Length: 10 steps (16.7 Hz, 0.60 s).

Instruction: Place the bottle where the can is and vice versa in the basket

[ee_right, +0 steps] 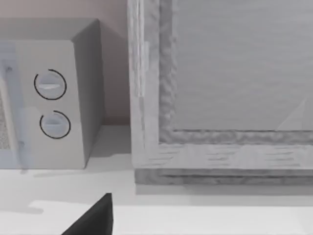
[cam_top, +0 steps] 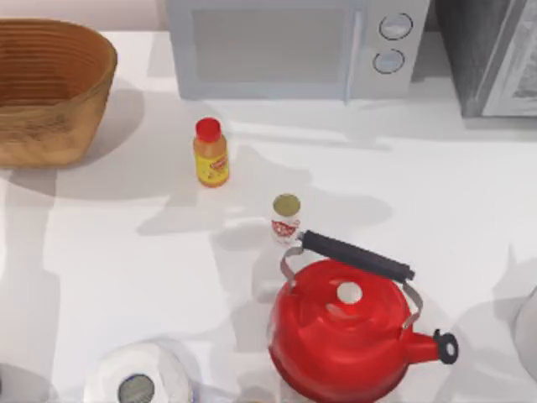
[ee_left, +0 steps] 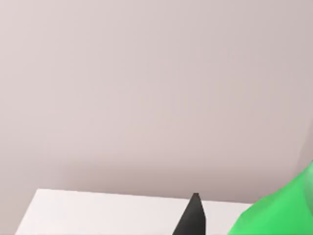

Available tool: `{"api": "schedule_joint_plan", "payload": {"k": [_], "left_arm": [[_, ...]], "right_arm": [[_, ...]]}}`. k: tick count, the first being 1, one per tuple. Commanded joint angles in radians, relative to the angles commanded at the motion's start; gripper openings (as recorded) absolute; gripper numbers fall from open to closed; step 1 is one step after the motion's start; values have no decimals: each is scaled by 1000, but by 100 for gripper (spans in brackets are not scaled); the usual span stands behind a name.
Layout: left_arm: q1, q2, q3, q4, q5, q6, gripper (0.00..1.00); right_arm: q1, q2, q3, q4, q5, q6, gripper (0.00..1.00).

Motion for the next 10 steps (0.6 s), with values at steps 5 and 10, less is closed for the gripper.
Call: {"api": "schedule_joint_plan", "payload": {"k": [5, 10], "left_arm": [[-28, 45, 151, -162, 32, 26, 0], [-23, 41, 149, -161, 31, 27, 0]], "right_arm": [[0, 0, 0, 0, 0, 0, 100], [0, 0, 0, 0, 0, 0, 100]]}}
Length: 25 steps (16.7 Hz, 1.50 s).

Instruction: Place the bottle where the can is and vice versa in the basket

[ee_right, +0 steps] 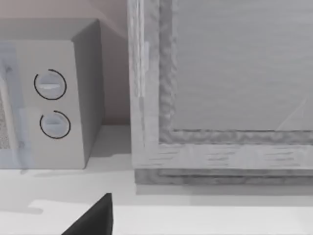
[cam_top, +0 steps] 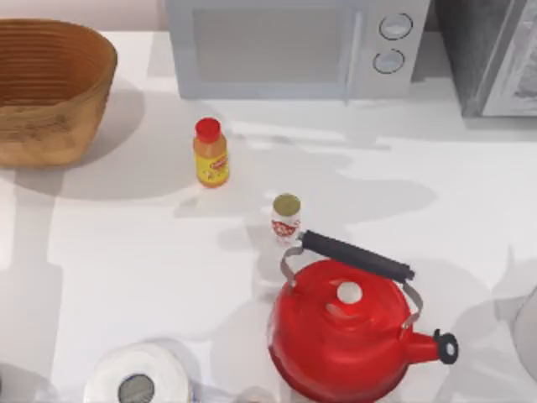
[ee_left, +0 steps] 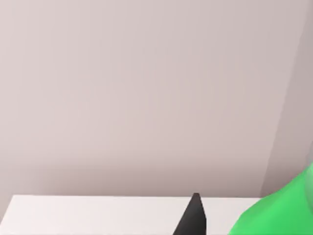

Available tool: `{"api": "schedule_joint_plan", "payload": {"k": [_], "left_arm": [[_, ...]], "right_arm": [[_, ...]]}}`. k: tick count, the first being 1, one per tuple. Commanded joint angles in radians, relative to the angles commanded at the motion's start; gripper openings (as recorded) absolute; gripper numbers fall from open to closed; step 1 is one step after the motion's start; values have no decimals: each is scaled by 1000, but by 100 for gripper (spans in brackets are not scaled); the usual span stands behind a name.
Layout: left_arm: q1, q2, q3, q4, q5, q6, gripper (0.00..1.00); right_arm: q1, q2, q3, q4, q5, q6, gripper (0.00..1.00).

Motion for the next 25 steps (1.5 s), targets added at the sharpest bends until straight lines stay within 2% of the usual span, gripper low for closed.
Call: {"api": "schedule_joint_plan", "payload": {"k": [14, 18, 25], "left_arm": [[-14, 192, 17, 173, -4, -3, 0], [-15, 197, 17, 177, -4, -3, 0], [-15, 197, 17, 177, -4, -3, 53]], "right_arm": [[0, 0, 0, 0, 0, 0, 100], [0, 0, 0, 0, 0, 0, 100], [0, 0, 0, 0, 0, 0, 100]]}}
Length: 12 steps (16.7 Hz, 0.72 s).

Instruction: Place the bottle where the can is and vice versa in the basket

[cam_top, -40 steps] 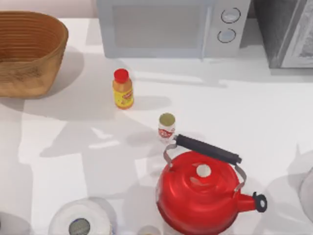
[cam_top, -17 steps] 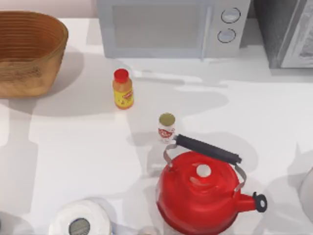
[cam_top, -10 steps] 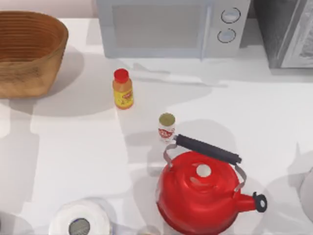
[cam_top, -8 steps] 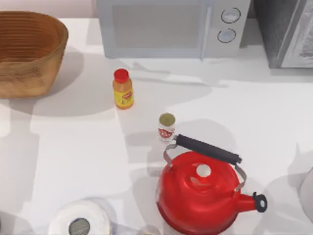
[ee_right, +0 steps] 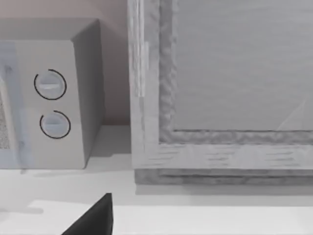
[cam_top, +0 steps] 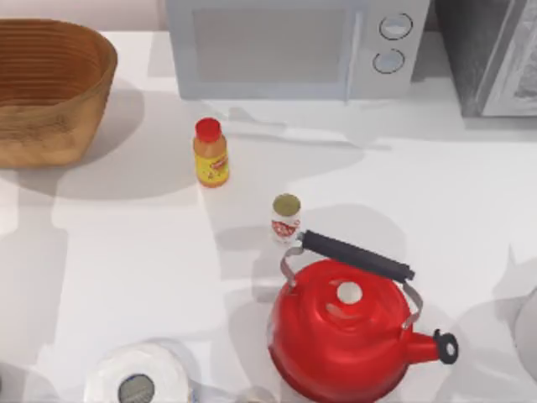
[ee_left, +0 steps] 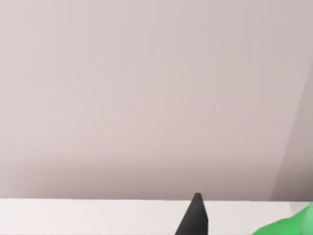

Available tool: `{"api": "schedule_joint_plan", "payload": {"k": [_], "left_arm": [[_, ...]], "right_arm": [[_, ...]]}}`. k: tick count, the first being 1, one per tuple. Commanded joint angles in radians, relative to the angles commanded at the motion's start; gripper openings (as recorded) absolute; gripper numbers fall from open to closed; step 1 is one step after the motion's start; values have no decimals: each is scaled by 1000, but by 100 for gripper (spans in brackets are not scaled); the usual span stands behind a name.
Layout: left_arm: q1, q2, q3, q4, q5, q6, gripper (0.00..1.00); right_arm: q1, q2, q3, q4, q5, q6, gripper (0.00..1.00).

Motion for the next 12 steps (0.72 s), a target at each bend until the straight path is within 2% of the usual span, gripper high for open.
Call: {"api": "schedule_joint_plan", "payload": {"k": [6, 12], "left_arm": [[0, 0, 0, 0, 0, 0, 98], [0, 0, 0, 0, 0, 0, 100]], "right_arm": [[0, 0, 0, 0, 0, 0, 100], [0, 0, 0, 0, 0, 0, 100]]}}
